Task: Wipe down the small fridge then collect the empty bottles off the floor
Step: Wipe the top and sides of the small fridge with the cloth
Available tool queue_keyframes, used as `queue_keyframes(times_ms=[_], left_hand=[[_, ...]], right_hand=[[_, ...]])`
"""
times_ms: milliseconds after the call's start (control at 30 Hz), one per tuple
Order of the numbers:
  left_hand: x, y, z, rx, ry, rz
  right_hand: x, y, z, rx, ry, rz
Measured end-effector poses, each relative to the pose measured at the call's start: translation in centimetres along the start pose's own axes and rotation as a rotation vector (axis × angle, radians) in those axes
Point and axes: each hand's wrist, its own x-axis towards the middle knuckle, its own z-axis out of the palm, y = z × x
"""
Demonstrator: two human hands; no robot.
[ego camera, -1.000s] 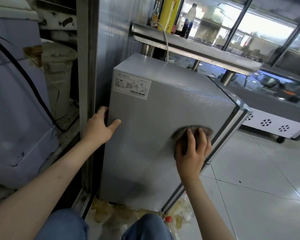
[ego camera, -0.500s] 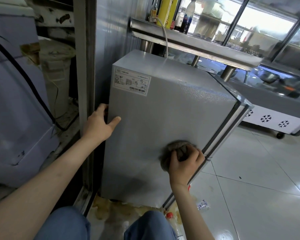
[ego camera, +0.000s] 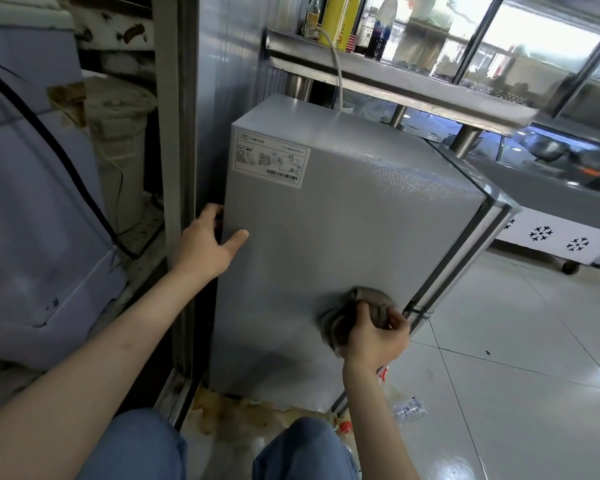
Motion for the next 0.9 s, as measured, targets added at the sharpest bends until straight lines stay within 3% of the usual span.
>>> queue_keyframes(times_ms=[133,367,633,900], left_hand=[[0.0,0.0,0.0,0.012,-0.001,-0.007],[-0.1,0.0,0.0,-0.042,-0.017,-0.013],[-0.2,-0.2,0.2,-0.051,0.000,0.003],[-0.4,-0.5,0.7,-0.111,0.055,0.009]], right_hand=[[-0.2,0.5,0.2,0.063,0.010,0.211],[-0.9,1.1,0.5,0.091,-0.044,0.376],[-1.7,0.5,1.0,0.106,-0.133,0.359],[-2.4,1.3,1.3,0.020,-0.166,0.213]])
